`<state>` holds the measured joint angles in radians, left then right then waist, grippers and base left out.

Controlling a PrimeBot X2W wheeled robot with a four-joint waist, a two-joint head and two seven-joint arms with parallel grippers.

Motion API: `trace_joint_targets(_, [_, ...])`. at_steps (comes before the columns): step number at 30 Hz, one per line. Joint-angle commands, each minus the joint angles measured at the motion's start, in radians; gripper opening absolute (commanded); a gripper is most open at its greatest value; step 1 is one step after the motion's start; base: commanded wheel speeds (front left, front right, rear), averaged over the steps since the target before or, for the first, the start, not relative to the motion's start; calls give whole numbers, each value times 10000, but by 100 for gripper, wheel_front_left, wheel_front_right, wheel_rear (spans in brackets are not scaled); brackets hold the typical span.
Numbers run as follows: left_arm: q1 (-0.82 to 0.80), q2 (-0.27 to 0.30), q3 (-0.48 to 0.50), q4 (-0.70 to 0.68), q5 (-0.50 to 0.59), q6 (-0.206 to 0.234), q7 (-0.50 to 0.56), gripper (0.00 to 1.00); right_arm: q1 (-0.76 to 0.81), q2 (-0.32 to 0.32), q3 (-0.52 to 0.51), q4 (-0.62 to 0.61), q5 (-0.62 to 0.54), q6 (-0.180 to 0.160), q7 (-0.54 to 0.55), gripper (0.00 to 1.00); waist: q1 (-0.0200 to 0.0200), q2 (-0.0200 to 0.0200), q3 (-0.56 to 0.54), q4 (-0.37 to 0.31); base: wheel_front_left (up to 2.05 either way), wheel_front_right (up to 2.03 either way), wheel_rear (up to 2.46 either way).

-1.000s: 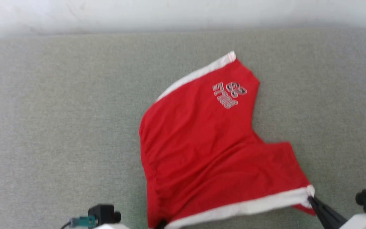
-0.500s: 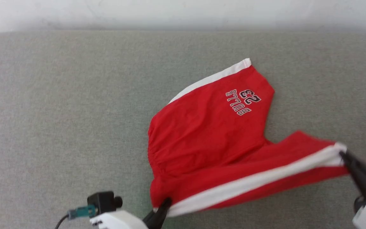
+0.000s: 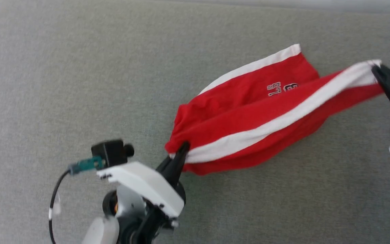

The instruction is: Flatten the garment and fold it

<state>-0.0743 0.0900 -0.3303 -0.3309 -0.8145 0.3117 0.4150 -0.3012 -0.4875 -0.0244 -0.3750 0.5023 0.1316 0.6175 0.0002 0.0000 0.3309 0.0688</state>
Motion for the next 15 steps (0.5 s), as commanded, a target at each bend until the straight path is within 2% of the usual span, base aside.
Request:
trace_joint_targets(1, [-390,-63,-42,33,125,112,50,0,-495,-90,217,238,36,-9,69,0,-2,0,446,349,0,0,0])
trace_joint_targets(9, [-2037,-236,-424,646,455,379,94,0,-3058,-688,1412,2135,-132,-9,362,0,-2,0,1356,697,0,0,0])
trace_joint_targets(15, [-2820,-334,-598,1073,410,551,-269,0,-4305,-1011,1895,3566,-483,-9,120,0,-2,0,1796,945,0,0,0])
